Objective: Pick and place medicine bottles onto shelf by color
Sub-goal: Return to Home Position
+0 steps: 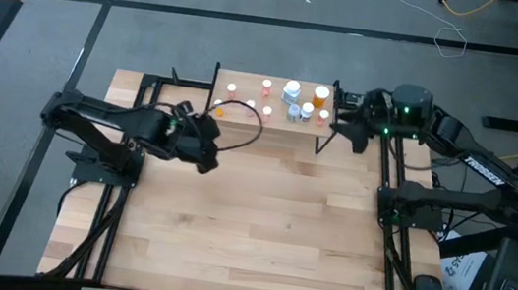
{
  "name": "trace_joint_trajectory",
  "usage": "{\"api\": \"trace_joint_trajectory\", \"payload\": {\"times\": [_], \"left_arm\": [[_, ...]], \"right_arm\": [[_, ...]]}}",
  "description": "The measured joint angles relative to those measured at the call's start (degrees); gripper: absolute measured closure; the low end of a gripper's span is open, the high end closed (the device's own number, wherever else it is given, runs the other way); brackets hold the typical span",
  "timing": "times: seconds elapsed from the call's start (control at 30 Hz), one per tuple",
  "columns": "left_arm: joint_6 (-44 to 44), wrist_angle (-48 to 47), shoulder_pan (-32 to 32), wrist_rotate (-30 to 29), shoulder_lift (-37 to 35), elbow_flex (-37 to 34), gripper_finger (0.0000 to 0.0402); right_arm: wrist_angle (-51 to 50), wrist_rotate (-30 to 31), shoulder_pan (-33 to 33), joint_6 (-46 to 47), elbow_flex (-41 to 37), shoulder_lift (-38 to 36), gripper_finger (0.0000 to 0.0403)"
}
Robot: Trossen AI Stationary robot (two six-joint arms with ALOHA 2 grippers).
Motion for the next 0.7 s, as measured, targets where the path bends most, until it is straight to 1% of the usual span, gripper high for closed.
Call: {"api": "trace_joint_trajectory", "payload": {"times": [0.1, 0.2, 0.33, 0.43, 0.5, 0.57, 0.63, 0.7], "left_arm": [[-1.6, 0.1, -0.1, 0.3, -4.5, -3.5, 0.0215], [-3.0, 4.5, -0.3, 0.2, -10.6, -10.2, 0.0215], [-2.5, 17.8, -1.2, 0.4, -20.0, -22.8, 0.0215], [0.1, 31.4, -1.5, 1.5, -27.1, -33.1, 0.0215], [2.2, 41.8, -1.4, 3.2, -31.4, -40.3, 0.0215], [4.6, 51.1, -1.5, 4.5, -35.3, -47.1, 0.0215], [6.4, 60.1, -1.5, 4.5, -38.1, -53.2, 0.0215], [7.8, 66.5, -1.7, 4.5, -41.1, -58.8, 0.0215]], "right_arm": [[2.0, 0.2, 2.4, -0.2, -4.6, -3.2, 0.0173], [8.8, 0.3, 5.6, 0.3, -12.1, -8.8, 0.0173], [20.4, 0.2, 10.4, 1.5, -24.8, -18.5, 0.0173], [31.3, 0.3, 13.7, 1.7, -35.4, -25.5, 0.0173], [39.8, 0.3, 15.5, 2.8, -41.9, -29.4, 0.0173], [47.6, 0.3, 16.9, 2.9, -48.0, -32.3, 0.0173], [53.7, 0.3, 18.4, 3.1, -53.3, -34.5, 0.0173], [58.6, 0.3, 19.7, 3.0, -57.6, -35.8, 0.0173]]}}
